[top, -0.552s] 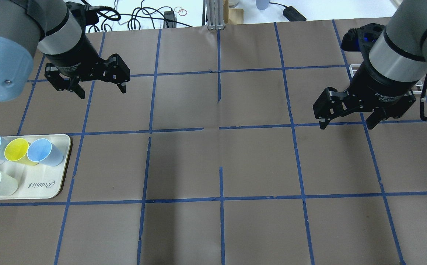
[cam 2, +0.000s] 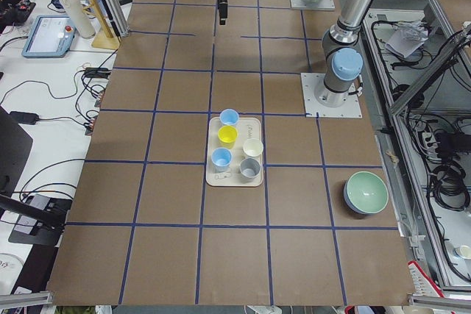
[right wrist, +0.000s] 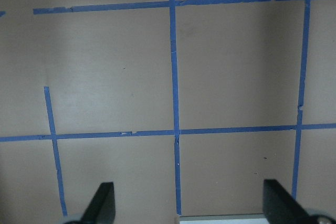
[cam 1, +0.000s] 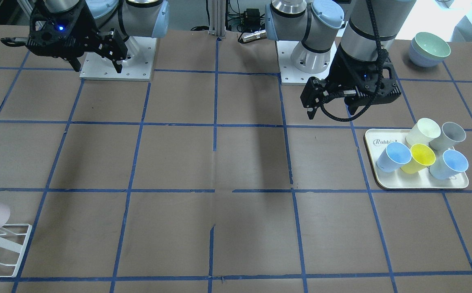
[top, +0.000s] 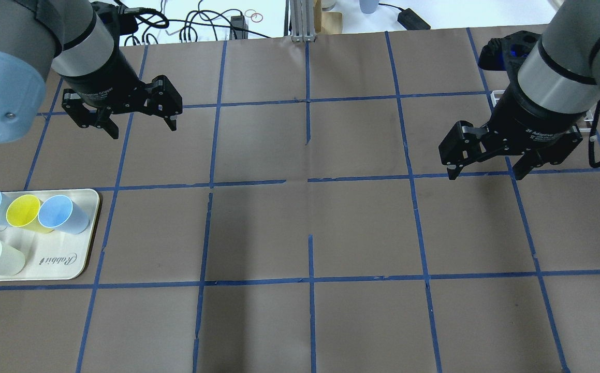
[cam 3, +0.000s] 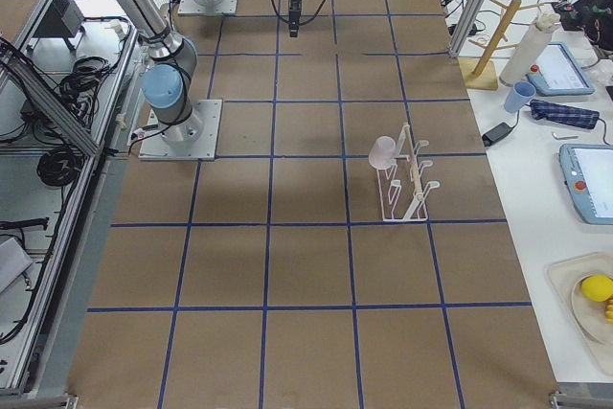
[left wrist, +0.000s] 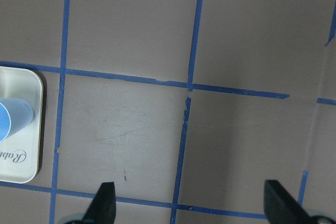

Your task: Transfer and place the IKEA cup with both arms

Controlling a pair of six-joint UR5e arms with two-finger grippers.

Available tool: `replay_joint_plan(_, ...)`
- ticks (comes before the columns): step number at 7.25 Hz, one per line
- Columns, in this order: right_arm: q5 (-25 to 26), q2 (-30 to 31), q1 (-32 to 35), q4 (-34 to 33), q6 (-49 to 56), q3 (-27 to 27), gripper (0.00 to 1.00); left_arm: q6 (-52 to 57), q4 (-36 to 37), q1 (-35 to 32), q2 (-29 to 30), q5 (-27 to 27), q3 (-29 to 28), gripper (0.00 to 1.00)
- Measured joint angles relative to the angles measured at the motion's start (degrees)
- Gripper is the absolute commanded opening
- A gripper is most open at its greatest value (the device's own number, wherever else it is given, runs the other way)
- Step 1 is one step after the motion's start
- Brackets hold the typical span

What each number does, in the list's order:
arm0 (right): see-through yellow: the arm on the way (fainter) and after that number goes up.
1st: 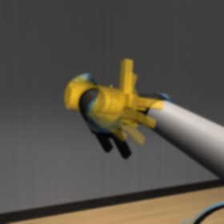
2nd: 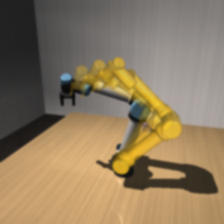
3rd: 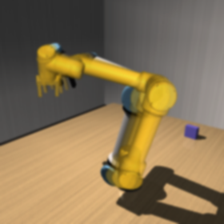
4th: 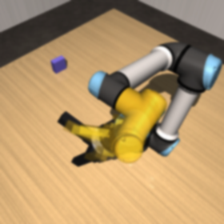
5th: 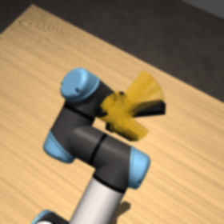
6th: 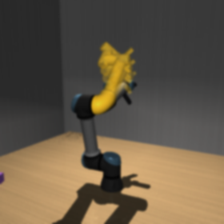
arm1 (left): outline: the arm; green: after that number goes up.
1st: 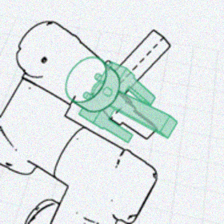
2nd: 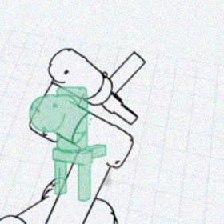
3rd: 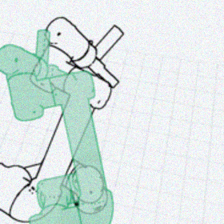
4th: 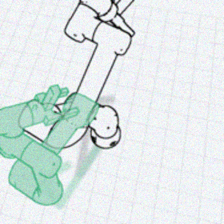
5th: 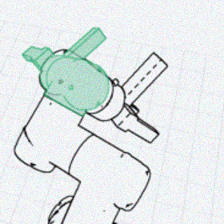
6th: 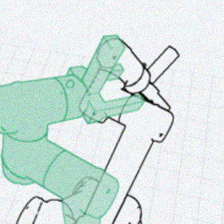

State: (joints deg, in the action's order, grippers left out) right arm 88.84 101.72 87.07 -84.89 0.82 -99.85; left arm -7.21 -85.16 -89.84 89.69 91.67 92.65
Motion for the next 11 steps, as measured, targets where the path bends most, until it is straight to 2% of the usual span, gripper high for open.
replay_joint_plan(6, 0.75, -0.35, -1.15, -0.43, -0.51, 0.25, 1.00, 0.00, -0.02, -0.04, -0.04, 0.08, -0.01, 1.00)
replay_joint_plan(9, 0.72, -2.13, -8.15, -6.08, 0.46, 0.21, 1.00, 0.00, -0.07, -0.07, -0.04, 0.09, 0.04, 1.00)
replay_joint_plan(11, 0.63, -4.62, -13.53, -11.08, 5.80, 0.41, 1.00, 0.00, -0.01, -0.08, -0.04, 0.09, 0.05, 1.00)
